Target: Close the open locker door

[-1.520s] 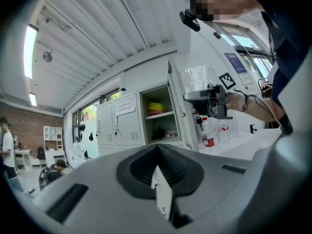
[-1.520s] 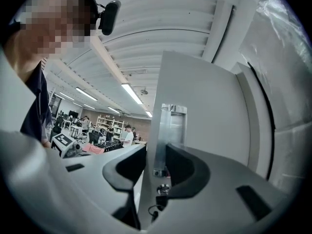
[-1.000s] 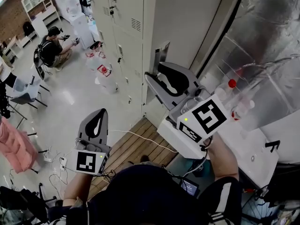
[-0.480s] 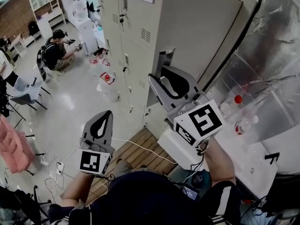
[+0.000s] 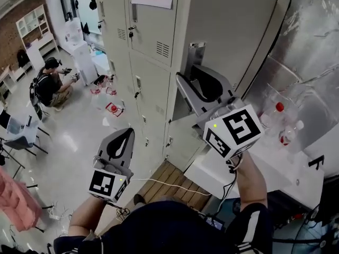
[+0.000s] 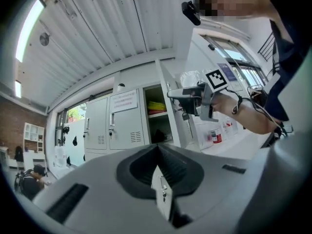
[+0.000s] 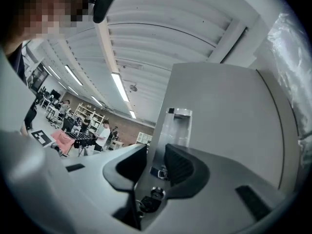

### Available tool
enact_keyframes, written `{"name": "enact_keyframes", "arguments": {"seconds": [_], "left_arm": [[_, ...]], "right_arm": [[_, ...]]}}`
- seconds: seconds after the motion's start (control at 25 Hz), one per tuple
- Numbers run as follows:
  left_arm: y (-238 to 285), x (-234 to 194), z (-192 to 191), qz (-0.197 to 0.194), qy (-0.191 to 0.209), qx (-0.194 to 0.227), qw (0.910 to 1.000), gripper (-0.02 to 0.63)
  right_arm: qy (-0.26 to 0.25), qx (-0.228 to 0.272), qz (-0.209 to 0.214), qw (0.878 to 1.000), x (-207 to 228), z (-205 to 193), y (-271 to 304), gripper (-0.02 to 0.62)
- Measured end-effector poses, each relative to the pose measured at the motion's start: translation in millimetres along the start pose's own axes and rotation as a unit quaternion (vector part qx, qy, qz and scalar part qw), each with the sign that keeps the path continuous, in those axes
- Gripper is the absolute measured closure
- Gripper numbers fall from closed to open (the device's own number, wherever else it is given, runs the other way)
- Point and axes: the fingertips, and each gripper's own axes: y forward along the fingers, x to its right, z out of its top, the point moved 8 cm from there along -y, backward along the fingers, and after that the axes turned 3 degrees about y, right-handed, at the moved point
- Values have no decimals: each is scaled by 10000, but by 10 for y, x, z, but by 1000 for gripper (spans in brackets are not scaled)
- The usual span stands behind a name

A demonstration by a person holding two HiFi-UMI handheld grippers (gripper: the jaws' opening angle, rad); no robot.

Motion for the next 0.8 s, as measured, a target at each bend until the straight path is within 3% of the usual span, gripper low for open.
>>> {"name": "enact_keyframes", "arguments": {"seconds": [0.2,0.36,0.52,0.8], "left_arm": [[85,-413,-133,-616,-81,26,9981,603],[151,-685,-110,-930,-58,231,9954,603],[211,-895,-188,-1246,-35,35,9922,603],[375,-1122,-200,-1756,-159,240,9840,603]], "right_arm": [[-53,-90,-690,9976,-9,-72,251,476],[-198,-225,-1080,9937,29,-102,446,472],[-240,-197,-1453,9889,50,-151,571,474],[-393,-272,-2022,9782,81,-204,760,471]]}}
